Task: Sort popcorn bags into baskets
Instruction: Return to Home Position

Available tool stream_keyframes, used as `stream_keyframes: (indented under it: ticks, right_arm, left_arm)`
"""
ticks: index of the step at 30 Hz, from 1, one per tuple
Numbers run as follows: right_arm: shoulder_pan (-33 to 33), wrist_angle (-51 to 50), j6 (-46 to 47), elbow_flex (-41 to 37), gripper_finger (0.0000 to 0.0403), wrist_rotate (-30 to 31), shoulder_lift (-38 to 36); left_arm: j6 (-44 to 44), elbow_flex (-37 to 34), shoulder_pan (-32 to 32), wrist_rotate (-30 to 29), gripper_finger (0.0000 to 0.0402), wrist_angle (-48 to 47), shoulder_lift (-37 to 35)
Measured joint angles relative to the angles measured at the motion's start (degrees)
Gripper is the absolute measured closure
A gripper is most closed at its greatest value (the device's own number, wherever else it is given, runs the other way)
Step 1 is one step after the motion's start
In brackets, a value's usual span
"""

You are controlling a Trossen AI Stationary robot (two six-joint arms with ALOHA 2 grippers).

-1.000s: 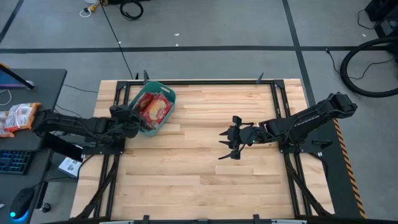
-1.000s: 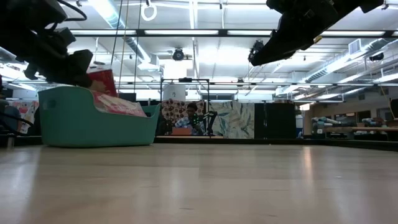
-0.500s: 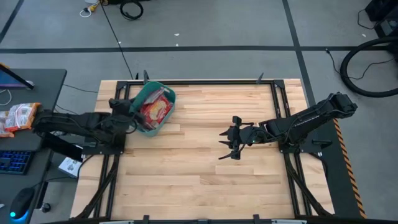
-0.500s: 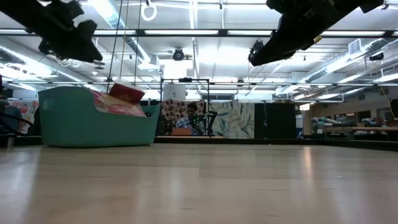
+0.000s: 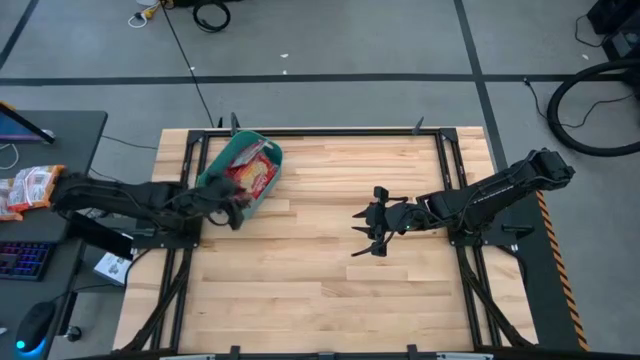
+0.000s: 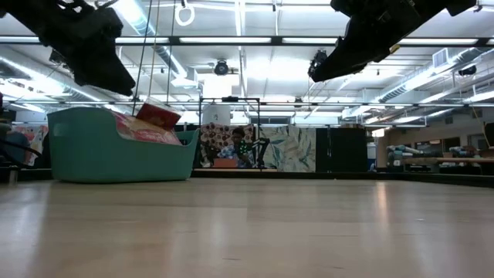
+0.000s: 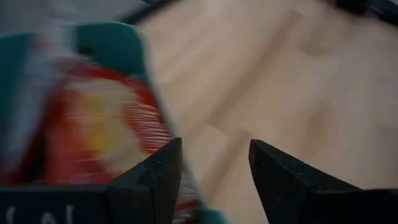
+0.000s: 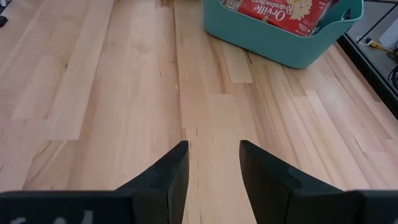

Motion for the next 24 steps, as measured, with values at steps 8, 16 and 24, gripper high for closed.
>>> stream_keyframes:
  ticks: [8,16,24]
  right_arm:
    - [-0.10,-1.17,-1.86,-0.73,0.0259,-1.81,-4.25]
    - [-4.02,9.31,-2.26,-12.02,0.0273,-4.01,-14.54]
    - [-13.41,14.67,-1.72,-18.92,0.0277,-14.61,-24.81]
  left_arm:
    - [13.00,-1.95,-8.14,2.60,0.0221,23.67,1.96]
    - [14.22,-11.65,-14.97,0.25,0.0243,39.50,1.40]
    - [22.40,-17.80,-12.64,-3.42,0.0264,48.60,-2.62]
